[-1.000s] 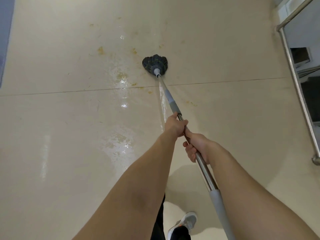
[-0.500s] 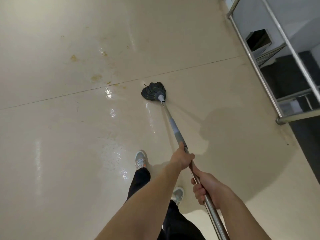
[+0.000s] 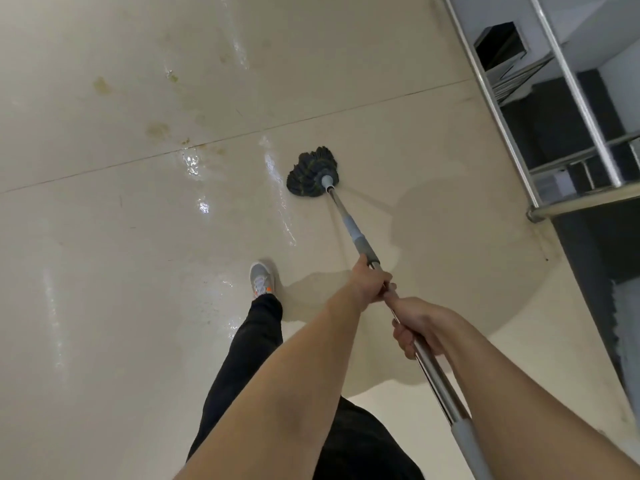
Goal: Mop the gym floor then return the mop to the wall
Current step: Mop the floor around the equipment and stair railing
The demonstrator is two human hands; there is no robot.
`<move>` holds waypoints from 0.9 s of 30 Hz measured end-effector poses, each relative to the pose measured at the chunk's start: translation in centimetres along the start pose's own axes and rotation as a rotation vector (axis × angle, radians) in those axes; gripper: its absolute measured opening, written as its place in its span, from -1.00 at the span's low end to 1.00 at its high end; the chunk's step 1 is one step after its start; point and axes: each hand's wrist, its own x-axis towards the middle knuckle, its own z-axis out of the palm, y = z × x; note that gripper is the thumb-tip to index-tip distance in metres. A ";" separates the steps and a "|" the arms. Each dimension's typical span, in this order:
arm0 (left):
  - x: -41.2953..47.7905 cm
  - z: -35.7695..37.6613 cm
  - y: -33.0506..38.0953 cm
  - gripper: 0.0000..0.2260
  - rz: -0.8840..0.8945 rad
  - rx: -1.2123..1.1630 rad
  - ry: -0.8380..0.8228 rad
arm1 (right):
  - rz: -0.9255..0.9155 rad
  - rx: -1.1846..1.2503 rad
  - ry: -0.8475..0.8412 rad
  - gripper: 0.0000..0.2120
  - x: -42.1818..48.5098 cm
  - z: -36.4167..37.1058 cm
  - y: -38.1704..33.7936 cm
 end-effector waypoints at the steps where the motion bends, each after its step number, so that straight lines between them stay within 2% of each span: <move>1: 1.0 -0.7 1.7 -0.27 0.006 -0.034 0.000 | -0.020 -0.015 0.015 -0.53 0.2 0.2 -2.1; 3: 3.0 -2.5 5.9 -0.31 0.027 -0.073 -0.013 | -0.063 -0.058 0.037 -0.55 0.5 0.9 -7.0; 8: 8.8 -9.2 18.7 -0.61 0.080 -0.140 -0.030 | -0.179 -0.236 0.069 -0.60 1.1 3.6 -22.6; 10: 10.9 -12.7 24.3 -0.62 0.107 -0.195 -0.011 | -0.189 -0.369 0.068 -0.70 1.6 5.1 -29.5; 13: 13.1 -18.0 32.3 -0.53 0.135 -0.231 0.046 | -0.165 -0.511 0.041 -0.76 2.5 7.7 -39.2; 17: 14.3 -26.0 39.7 -0.65 0.201 -0.243 0.132 | -0.212 -0.547 0.004 -0.87 2.7 12.5 -49.0; 21: 13.5 -31.8 42.4 -0.65 0.194 -0.221 0.218 | -0.252 -0.546 -0.061 -0.84 2.3 16.4 -52.6; 25: 11.5 -32.7 41.1 -0.59 0.118 -0.221 0.266 | -0.254 -0.504 -0.131 -0.85 1.9 16.7 -50.8; 27: 10.2 -32.1 39.8 -0.55 0.085 -0.243 0.284 | -0.189 -0.380 -0.204 -0.83 1.6 15.8 -49.0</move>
